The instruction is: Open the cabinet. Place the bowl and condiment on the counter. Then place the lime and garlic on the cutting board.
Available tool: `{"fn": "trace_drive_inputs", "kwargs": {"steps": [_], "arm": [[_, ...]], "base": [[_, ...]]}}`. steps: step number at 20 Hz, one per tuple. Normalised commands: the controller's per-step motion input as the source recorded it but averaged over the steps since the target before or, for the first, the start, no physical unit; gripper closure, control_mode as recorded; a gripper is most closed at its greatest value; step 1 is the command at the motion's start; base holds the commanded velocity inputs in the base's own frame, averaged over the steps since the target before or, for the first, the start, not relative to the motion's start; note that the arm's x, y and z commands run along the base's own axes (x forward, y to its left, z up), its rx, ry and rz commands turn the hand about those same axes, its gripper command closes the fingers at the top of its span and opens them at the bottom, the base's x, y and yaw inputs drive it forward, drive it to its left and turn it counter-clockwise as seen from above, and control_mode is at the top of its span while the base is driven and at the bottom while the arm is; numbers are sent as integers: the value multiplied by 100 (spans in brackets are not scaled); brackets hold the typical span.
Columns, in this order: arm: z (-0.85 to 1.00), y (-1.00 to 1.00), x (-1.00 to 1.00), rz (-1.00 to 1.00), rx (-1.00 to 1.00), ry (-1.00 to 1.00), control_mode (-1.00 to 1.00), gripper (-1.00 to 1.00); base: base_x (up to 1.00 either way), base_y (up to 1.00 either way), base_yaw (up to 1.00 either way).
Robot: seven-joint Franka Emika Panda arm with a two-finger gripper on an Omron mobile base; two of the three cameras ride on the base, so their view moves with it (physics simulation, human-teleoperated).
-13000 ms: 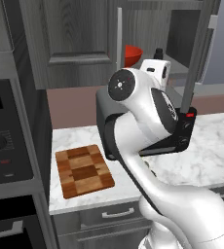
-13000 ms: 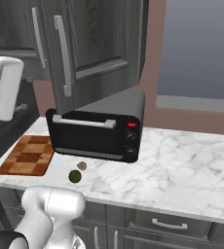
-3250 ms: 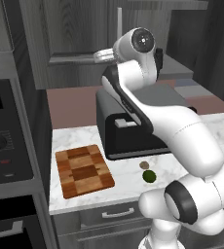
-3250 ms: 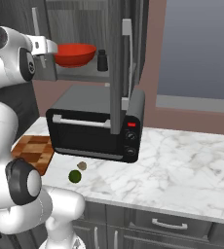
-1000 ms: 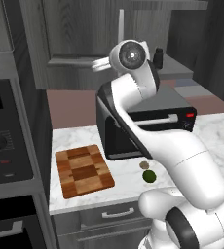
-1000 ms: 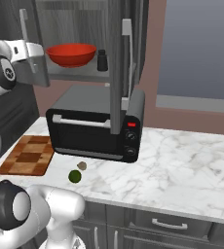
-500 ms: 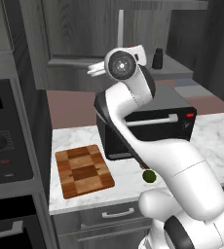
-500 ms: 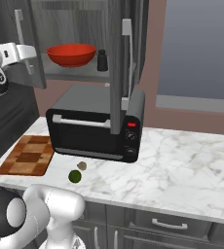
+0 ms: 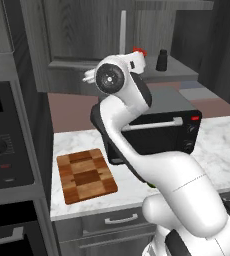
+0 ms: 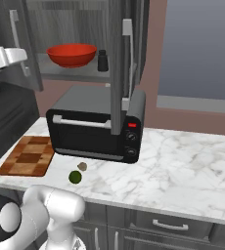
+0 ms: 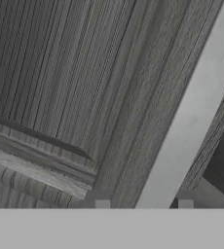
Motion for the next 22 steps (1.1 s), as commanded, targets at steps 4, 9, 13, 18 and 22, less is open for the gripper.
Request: {"fn": "trace_drive_inputs", "kwargs": {"steps": [4,9,13,18,22], "arm": [[41,38,-47,-2,4,-3,-100,100],[40,24,-53,0,10,-1,-100,100],[37,32,-55,0,9,-1,-100,100],[27,48,-49,0,5,-2,-100,100],[21,50,-42,0,1,-2,-100,-100]], "base": [[0,0,0],[0,0,0],[0,0,0],[0,0,0],[0,0,0]]}}
